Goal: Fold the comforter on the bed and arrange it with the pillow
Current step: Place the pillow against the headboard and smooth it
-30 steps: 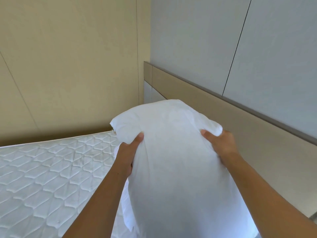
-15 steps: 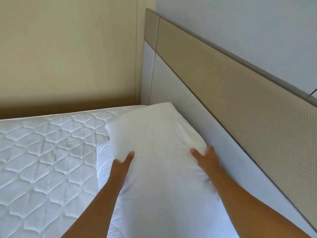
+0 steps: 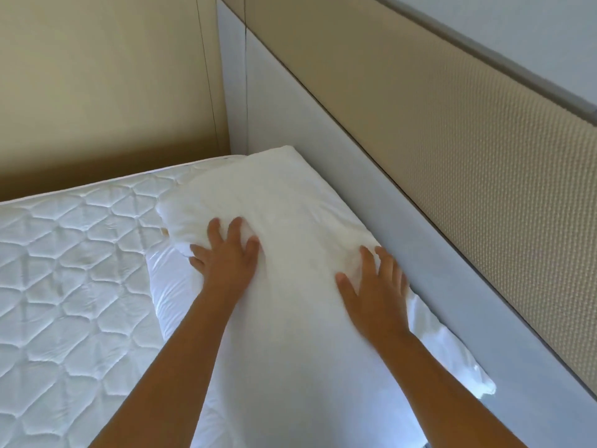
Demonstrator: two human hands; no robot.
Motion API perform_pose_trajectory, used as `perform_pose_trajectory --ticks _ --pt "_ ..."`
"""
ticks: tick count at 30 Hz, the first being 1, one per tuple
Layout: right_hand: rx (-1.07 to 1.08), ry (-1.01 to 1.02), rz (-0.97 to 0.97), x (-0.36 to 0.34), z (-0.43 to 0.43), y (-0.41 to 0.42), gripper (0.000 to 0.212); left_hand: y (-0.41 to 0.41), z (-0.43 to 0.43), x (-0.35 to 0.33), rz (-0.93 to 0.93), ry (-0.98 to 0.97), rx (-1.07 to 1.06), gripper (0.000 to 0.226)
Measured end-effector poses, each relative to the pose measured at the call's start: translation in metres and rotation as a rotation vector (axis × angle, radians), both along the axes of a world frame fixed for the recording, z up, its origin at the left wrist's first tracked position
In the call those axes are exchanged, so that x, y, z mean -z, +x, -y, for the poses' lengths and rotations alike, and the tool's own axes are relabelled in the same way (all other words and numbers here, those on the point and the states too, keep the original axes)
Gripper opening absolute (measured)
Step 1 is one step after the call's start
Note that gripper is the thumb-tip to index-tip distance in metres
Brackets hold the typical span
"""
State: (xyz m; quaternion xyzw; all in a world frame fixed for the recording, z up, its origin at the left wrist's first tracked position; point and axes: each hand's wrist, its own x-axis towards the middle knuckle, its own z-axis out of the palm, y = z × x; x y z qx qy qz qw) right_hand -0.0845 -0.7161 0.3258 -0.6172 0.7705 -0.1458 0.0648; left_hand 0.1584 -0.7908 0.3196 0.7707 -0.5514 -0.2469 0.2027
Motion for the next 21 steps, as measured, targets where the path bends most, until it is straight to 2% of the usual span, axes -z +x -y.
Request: perform_pose_trajectory --ticks 3,8,11,15,21 --pt "0.004 0.196 -0.06 0.005 -0.035 0.002 0.086 -0.018 0.023 -0.005 0.174 0.159 0.105 0.066" --pt "0.064 0.285 -0.06 0.028 -0.057 -0.013 0.095 -0.029 0.044 -0.024 0.342 0.343 0.128 0.071" --pt "0.065 0.268 -0.033 0.04 -0.061 -0.013 0.094 -0.052 0.065 -0.032 0.316 0.216 0.247 0.069" --pt "0.103 0.253 0.008 0.057 -0.067 -0.013 0.088 -0.08 0.081 0.004 0.431 0.087 0.453 0.072" --pt "0.114 0.304 0.025 0.079 -0.069 -0.01 0.086 -0.071 0.067 0.068 0.416 0.032 0.444 0.072"
